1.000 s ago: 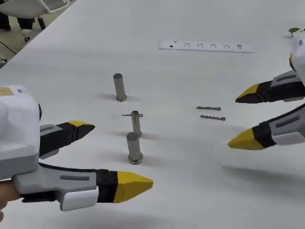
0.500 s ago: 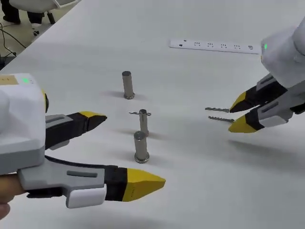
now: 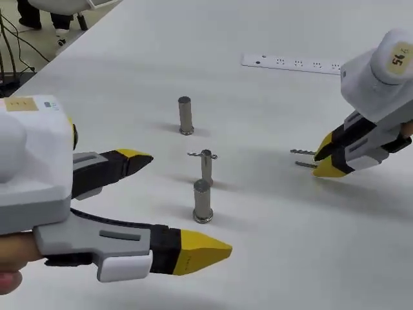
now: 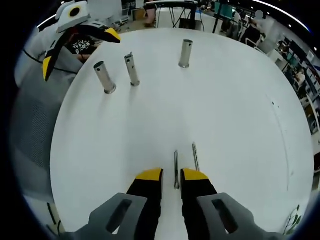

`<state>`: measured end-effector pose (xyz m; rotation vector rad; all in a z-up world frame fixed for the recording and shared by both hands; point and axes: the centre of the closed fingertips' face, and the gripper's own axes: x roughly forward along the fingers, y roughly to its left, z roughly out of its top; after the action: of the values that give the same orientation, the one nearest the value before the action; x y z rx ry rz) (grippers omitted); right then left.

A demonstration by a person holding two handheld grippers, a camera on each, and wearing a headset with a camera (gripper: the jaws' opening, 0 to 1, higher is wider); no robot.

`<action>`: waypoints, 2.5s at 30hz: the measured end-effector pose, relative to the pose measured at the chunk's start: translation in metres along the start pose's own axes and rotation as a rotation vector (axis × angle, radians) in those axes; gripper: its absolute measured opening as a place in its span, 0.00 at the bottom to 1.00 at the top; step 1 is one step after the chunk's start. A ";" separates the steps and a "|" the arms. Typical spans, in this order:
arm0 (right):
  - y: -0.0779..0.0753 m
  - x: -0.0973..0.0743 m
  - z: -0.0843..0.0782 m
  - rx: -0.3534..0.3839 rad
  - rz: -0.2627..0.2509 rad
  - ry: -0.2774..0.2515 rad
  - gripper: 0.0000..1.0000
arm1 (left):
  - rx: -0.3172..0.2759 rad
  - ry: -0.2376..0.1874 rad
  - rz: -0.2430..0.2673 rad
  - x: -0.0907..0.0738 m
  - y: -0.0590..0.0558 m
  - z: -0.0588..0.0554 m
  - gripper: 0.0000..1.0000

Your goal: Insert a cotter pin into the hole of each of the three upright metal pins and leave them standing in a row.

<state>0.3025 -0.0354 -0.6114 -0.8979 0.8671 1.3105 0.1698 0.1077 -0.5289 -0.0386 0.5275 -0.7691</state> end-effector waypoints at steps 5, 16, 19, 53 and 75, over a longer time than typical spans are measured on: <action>0.002 0.003 -0.002 -0.018 0.012 0.039 0.04 | 0.003 0.000 -0.008 0.001 -0.002 0.001 0.99; -0.004 0.004 -0.002 -0.035 -0.009 0.093 0.00 | 0.005 0.008 -0.023 0.002 -0.003 0.000 0.97; -0.003 0.004 -0.002 -0.057 0.008 0.117 0.00 | 0.009 0.010 -0.018 0.002 -0.001 0.000 0.96; 0.015 -0.016 0.004 -0.040 0.012 0.132 0.00 | 0.006 0.036 -0.007 -0.005 -0.002 -0.005 0.93; 0.052 -0.047 0.017 -0.053 -0.016 0.064 0.00 | 0.031 0.046 -0.044 0.002 -0.018 -0.002 0.89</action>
<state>0.2477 -0.0365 -0.5648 -0.9908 0.8765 1.3020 0.1578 0.0936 -0.5275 -0.0038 0.5601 -0.8224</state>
